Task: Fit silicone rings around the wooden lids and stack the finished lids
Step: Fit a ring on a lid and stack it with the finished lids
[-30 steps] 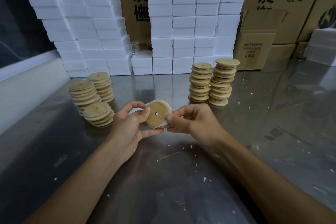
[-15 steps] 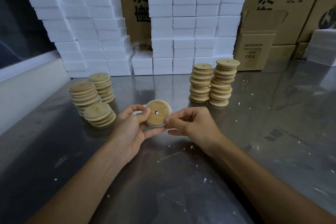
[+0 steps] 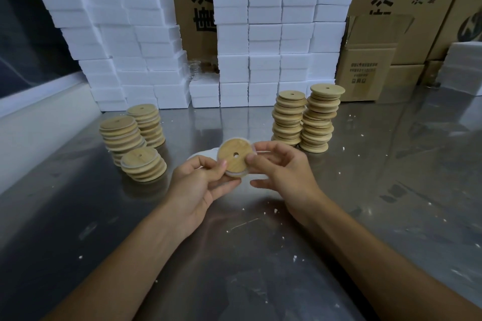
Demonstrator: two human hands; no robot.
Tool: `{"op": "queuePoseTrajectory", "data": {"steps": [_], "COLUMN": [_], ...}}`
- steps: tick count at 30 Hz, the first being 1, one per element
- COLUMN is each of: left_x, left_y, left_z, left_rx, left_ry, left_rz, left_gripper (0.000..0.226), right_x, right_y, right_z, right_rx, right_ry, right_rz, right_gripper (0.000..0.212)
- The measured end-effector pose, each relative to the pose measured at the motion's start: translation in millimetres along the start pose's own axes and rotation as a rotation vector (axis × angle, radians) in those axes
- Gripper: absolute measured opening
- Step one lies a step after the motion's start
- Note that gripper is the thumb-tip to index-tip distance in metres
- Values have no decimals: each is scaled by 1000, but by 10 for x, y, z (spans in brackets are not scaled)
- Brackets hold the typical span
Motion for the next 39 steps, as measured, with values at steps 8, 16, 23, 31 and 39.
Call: {"op": "queuePoseTrajectory", "data": {"steps": [8, 16, 23, 31, 39], "left_x": [-51, -100, -40, -120, -12], "left_y": [-32, -213, -267, -254, -332], "left_z": [25, -10, -42, 10, -57], "left_rx": [4, 137, 187, 183, 315], "left_ry": [-1, -59, -14, -49, -47], "left_rz": [94, 179, 394, 200, 453], "left_gripper": [13, 14, 10, 17, 49], "right_x": [-3, -25, 33, 73, 20], "right_y": [-9, 5, -1, 41, -103], "right_z": [-12, 22, -8, -33, -31], "right_rx": [-26, -22, -25, -24, 93], "right_ry": [-52, -56, -29, -3, -66], "right_rz": [-6, -102, -86, -115, 67], "right_gripper": [21, 7, 6, 12, 10]}}
Point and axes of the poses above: each hand's wrist, its own z-axis towards the middle knuckle, its own x-axis out of the palm, y = z × x, the point moved 10 cm from there along z, towards the middle knuckle, and after that the axes turned 6 degrees about -x, right-handed, at the moved point
